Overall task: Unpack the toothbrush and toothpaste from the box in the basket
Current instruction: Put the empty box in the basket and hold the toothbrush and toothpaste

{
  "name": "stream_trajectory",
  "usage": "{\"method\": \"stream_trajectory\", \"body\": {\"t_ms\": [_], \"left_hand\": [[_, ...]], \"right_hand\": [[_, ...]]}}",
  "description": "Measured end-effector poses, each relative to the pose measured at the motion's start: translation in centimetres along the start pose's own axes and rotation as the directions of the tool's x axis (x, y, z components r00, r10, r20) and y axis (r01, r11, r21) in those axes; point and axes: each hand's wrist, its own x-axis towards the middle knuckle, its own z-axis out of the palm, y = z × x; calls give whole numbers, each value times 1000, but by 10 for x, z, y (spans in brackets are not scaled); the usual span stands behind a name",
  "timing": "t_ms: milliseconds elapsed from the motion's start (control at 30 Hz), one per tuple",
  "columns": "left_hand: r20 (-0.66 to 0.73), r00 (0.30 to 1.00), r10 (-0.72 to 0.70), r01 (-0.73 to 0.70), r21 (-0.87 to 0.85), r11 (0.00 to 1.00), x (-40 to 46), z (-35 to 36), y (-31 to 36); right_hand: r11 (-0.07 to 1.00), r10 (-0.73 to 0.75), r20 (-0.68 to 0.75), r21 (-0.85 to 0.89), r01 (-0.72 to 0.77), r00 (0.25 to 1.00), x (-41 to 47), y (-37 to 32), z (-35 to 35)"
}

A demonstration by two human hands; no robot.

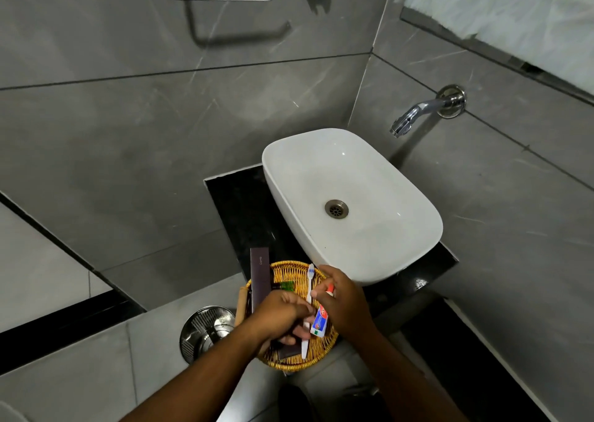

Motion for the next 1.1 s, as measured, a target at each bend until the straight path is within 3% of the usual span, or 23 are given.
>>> {"method": "stream_trajectory", "body": {"t_ms": [100,333,667,767,900,1100], "left_hand": [[101,993,-60,57,29,998,-10,-2,-3],[-31,997,-74,74,1,997,-7,4,-12],[-11,999,-35,37,158,987,-5,13,-14],[-71,997,-4,20,223,975,-2,9,-12],[-162,984,69,-23,266,964,2,-4,-13],[-228,966,124,-78,200,977,2,-13,-15]], "right_hand": [[1000,15,-38,26,-14,999,-3,5,4],[964,183,21,191,-184,983,-3,12,6],[964,264,138,-41,-261,955,-1,14,5],[951,311,97,-24,-310,946,-1,17,8],[954,212,-44,-206,-217,976,-3,15,18],[889,174,-22,-427,-166,985,-7,7,39]]}}
